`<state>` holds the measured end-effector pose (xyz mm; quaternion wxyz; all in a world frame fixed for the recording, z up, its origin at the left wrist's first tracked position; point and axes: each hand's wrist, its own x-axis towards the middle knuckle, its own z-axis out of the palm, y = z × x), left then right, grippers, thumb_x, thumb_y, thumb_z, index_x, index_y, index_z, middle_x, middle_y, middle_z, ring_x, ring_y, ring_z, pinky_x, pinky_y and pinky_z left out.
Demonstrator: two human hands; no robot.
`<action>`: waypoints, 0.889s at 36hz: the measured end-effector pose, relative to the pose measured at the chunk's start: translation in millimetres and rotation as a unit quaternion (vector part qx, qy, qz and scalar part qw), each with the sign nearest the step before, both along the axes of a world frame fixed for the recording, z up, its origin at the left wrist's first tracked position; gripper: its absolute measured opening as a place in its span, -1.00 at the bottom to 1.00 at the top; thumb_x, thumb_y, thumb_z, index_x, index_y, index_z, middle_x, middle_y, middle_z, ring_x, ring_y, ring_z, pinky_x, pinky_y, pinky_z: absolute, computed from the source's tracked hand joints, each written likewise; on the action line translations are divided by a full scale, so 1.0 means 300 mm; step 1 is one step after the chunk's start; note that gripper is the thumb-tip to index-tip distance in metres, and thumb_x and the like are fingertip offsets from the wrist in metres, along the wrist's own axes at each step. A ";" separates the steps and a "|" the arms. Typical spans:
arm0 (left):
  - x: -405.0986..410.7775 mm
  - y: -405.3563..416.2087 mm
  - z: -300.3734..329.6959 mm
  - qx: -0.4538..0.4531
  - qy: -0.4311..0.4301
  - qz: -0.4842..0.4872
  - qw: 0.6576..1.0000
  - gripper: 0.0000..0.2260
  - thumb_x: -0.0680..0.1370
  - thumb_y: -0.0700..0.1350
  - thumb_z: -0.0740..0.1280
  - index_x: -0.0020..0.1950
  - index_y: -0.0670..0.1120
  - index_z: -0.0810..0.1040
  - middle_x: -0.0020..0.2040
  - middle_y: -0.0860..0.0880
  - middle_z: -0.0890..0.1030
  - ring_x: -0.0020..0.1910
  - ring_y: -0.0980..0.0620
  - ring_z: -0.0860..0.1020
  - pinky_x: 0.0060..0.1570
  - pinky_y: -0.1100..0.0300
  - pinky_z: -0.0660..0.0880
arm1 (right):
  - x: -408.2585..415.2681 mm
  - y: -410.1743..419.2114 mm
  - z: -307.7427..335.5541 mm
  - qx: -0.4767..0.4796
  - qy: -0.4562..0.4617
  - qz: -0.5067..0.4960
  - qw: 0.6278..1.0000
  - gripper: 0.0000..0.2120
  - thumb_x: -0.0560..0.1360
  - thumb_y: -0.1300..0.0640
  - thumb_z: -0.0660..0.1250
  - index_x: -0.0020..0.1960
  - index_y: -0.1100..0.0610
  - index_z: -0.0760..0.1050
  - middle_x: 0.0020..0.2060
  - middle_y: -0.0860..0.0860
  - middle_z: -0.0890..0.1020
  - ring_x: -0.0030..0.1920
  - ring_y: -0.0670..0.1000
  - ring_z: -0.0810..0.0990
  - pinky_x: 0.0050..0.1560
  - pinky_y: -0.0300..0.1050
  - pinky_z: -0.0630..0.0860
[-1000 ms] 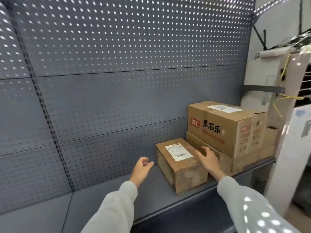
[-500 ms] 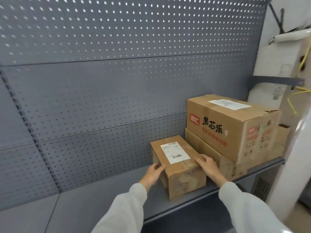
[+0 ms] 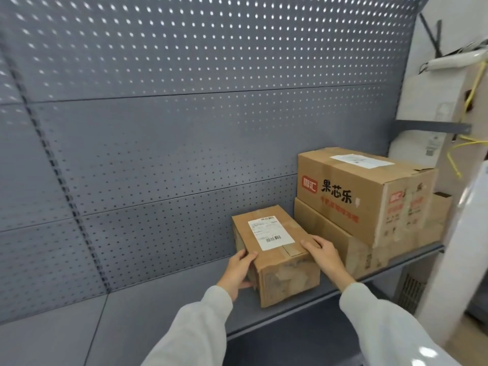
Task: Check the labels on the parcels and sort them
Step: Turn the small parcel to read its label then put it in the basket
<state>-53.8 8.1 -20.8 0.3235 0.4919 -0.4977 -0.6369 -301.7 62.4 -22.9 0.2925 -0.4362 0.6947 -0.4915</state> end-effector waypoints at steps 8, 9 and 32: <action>0.236 0.076 0.030 -0.011 0.002 0.019 1.000 -0.71 0.61 0.08 0.39 0.33 0.11 0.56 0.27 0.01 0.63 0.26 -0.02 0.56 0.19 -0.17 0.60 | 0.212 0.063 0.041 -0.010 0.035 0.027 0.999 -0.54 0.54 -0.19 0.39 0.35 0.00 0.56 0.19 -0.06 0.64 0.24 0.04 0.55 0.25 0.02 0.50; 0.256 0.079 0.032 -0.013 0.001 0.022 1.000 -0.71 0.61 0.08 0.39 0.32 0.11 0.57 0.26 0.02 0.63 0.27 -0.03 0.55 0.21 -0.19 0.59 | 0.230 0.068 0.047 -0.010 0.034 0.029 0.999 -0.55 0.53 -0.19 0.39 0.34 0.00 0.56 0.19 -0.06 0.63 0.23 0.04 0.55 0.25 0.02 0.50; 1.029 0.320 0.097 -0.022 -0.024 0.104 0.994 -0.75 0.66 0.05 0.32 0.32 0.05 0.53 0.17 0.06 0.62 0.09 0.07 0.54 -0.12 0.07 0.50 | 0.955 0.182 0.111 -0.009 0.018 0.188 0.982 -0.38 0.36 -0.30 0.52 0.31 -0.07 0.46 0.18 -0.11 0.59 0.14 -0.13 0.57 -0.01 -0.25 0.52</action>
